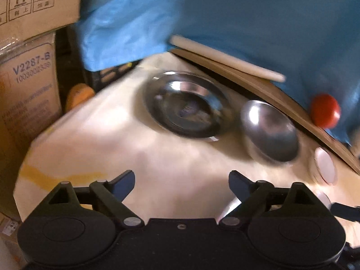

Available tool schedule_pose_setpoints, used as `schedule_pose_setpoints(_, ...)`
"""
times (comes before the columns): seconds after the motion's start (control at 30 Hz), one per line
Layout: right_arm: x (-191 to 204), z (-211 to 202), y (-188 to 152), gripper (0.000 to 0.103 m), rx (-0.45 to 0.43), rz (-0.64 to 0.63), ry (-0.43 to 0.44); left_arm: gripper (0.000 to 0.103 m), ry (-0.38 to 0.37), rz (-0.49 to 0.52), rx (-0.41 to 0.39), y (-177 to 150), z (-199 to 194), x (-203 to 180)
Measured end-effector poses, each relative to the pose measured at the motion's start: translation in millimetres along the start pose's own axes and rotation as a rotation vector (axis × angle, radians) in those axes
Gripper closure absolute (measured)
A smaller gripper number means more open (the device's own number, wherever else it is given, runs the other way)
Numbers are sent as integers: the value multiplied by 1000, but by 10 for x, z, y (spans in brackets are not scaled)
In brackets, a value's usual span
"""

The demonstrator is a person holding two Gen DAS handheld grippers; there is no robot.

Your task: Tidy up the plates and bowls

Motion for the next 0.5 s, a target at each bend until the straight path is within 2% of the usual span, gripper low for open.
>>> schedule_pose_setpoints(0.07, 21, 75, 145, 8, -15, -23, -7, 5, 32, -27, 0, 140, 91, 78)
schedule_pose_setpoints(0.27, 31, 400, 669, 3, -48, -72, 1, 3, 68, -97, 9, 470, 362, 214)
schedule_pose_setpoints(0.5, -36, 845, 1095, 3, -24, -142, 5, 2, 70, -165, 30, 616, 574, 320)
Point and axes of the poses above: each gripper's, at about its wrist camera, not at the fingertips, and z roughly the way its jaws point, x to its left, y to its top, the point moved 7 cm from there along z, roughly the way its jaws point, and after that the axes turned 14 degrees about -z, right-handed, at the moved point
